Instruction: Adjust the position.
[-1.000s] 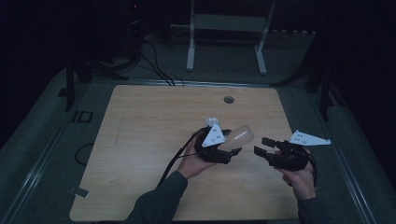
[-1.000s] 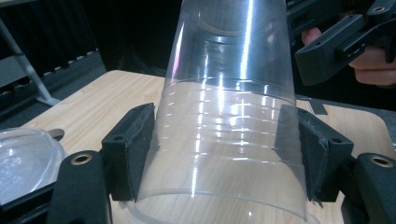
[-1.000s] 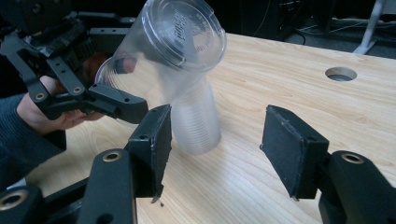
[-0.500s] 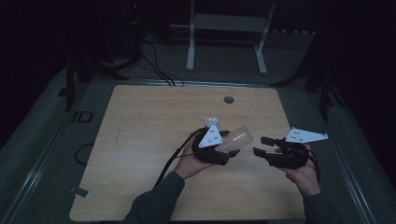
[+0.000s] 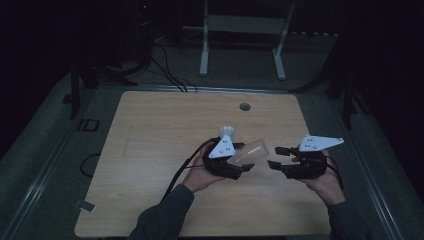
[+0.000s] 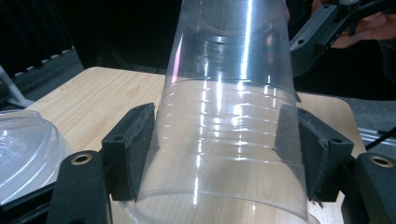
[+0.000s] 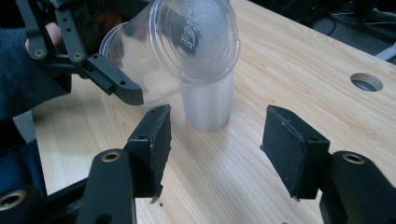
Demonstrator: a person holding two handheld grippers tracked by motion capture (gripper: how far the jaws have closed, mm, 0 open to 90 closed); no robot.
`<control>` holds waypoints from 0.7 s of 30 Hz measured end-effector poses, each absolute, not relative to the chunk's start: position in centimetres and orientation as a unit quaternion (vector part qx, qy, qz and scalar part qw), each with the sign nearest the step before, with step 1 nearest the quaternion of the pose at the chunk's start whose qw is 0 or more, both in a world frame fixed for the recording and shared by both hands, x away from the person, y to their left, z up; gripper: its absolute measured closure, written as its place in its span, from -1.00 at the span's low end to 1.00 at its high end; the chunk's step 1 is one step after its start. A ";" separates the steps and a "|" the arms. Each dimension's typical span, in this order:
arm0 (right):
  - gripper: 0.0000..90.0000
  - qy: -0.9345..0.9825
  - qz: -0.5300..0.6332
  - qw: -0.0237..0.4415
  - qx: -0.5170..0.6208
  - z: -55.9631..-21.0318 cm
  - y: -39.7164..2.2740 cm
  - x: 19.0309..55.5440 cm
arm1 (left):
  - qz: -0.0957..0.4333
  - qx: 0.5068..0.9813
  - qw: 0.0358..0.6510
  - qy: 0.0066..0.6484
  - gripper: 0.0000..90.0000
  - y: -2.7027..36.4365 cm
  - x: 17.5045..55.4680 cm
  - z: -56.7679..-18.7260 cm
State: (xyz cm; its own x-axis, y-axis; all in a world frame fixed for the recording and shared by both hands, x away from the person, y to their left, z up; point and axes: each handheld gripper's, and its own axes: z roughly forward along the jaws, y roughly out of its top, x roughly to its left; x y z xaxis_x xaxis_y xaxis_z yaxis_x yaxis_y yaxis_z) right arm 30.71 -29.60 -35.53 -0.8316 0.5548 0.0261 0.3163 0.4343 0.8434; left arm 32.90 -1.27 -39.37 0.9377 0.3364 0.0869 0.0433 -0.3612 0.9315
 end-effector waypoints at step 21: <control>-0.10 0.887 0.406 0.109 0.192 -34.8 -28.3 31.2 | 0.118 0.832 0.533 0.101 -0.34 -1.0 32.8 -40.0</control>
State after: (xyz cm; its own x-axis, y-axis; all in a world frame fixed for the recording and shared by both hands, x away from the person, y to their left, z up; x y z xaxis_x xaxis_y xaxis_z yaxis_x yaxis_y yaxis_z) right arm 31.15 -28.27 -34.79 -0.9031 0.4279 -0.0372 0.2517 0.5974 0.7615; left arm 32.76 -1.01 -40.04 0.9519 0.2934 0.0886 0.0423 -0.4121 0.9101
